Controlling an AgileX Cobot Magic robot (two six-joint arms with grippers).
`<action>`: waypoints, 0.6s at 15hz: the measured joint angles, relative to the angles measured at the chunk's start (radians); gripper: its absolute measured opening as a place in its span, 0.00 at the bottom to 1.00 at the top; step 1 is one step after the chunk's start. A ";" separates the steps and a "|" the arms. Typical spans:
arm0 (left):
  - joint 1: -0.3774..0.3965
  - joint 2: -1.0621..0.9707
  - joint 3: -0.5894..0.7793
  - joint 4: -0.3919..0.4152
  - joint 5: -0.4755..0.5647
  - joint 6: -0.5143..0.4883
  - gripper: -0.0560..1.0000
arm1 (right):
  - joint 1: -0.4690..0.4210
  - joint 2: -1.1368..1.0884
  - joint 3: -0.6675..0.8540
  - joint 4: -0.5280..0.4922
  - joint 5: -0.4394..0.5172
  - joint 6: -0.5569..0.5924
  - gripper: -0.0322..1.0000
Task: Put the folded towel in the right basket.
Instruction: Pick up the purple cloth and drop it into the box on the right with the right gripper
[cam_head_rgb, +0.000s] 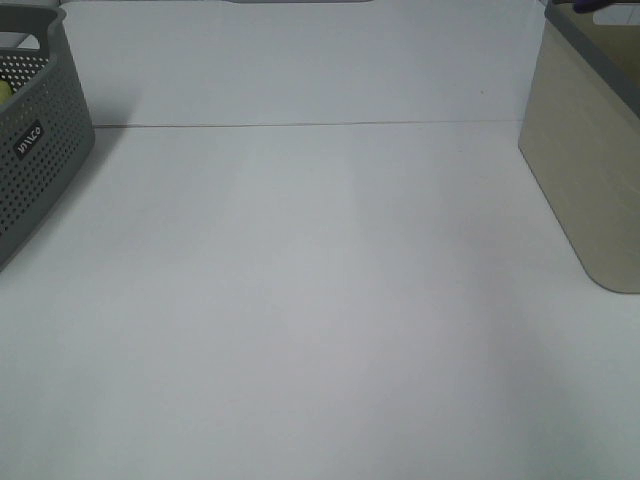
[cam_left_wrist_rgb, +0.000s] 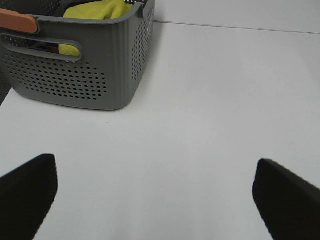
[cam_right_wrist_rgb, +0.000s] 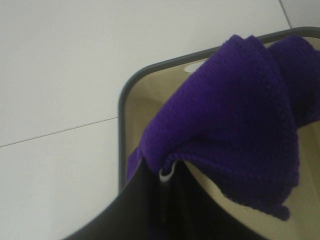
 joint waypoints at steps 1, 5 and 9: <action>0.000 0.000 0.000 0.000 0.000 0.000 0.99 | -0.010 0.008 0.000 -0.001 0.000 0.000 0.11; 0.000 0.000 0.000 0.000 0.000 0.000 0.99 | -0.017 0.093 0.023 -0.074 0.004 -0.006 0.11; 0.000 0.000 0.000 0.000 0.000 0.000 0.99 | -0.017 0.163 0.023 -0.135 0.004 -0.006 0.11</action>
